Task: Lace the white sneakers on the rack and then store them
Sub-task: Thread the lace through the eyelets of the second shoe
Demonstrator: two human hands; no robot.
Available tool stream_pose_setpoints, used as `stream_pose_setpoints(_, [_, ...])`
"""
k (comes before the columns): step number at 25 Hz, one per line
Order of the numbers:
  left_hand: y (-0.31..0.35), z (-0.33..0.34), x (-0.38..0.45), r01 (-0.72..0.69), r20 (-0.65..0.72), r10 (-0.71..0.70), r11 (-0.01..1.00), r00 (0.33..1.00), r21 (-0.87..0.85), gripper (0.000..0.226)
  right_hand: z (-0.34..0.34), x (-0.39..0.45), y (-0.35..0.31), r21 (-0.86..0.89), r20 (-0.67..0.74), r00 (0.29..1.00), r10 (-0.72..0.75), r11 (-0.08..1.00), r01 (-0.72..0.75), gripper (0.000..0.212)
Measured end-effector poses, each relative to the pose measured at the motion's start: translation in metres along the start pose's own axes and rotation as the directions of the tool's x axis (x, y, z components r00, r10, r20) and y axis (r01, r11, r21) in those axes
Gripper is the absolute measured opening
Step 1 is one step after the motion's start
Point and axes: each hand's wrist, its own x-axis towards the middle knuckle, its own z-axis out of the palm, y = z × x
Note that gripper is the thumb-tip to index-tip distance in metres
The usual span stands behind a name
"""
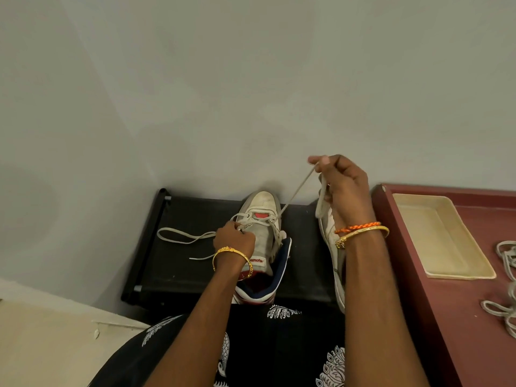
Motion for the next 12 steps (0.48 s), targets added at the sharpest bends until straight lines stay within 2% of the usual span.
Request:
stream_pose_setpoints(2, [0.001, -0.002, -0.001, 0.008, 0.024, -0.007, 1.0, 1.0, -0.025, 0.034, 0.006, 0.001, 0.015, 0.023, -0.017, 0.997, 0.08, 0.997, -0.079, 0.028])
stream_pose_setpoints(4, [0.003, -0.004, -0.003, 0.017, 0.037, -0.015, 0.999, 0.999, -0.035, 0.034, 0.011, 0.0, 0.056, -0.215, -0.054, 0.979, 0.197, 0.955, -0.204, 0.016])
stream_pose_setpoints(6, [0.004, -0.005, -0.003, 0.015, 0.036, -0.014, 0.999, 0.999, -0.041, 0.033, 0.015, -0.003, 0.097, -0.497, -0.022, 0.914, 0.404, 0.789, -0.361, 0.016])
stream_pose_setpoints(8, [0.004, -0.006, -0.004, 0.01, 0.047, -0.007, 0.998, 0.999, -0.056, 0.031, 0.015, 0.001, 0.121, -0.666, -0.007, 0.845, 0.534, 0.628, -0.403, 0.024])
stream_pose_setpoints(10, [0.006, -0.006, -0.006, 0.007, 0.058, -0.003, 0.998, 0.998, -0.059, 0.032, 0.016, 0.008, 0.128, -0.707, 0.038, 0.81, 0.585, 0.589, -0.392, 0.028])
stream_pose_setpoints(12, [0.007, -0.007, -0.006, 0.005, 0.062, -0.002, 0.998, 0.998, -0.058, 0.033, 0.017, 0.011, 0.13, -0.687, 0.093, 0.796, 0.598, 0.617, -0.383, 0.027])
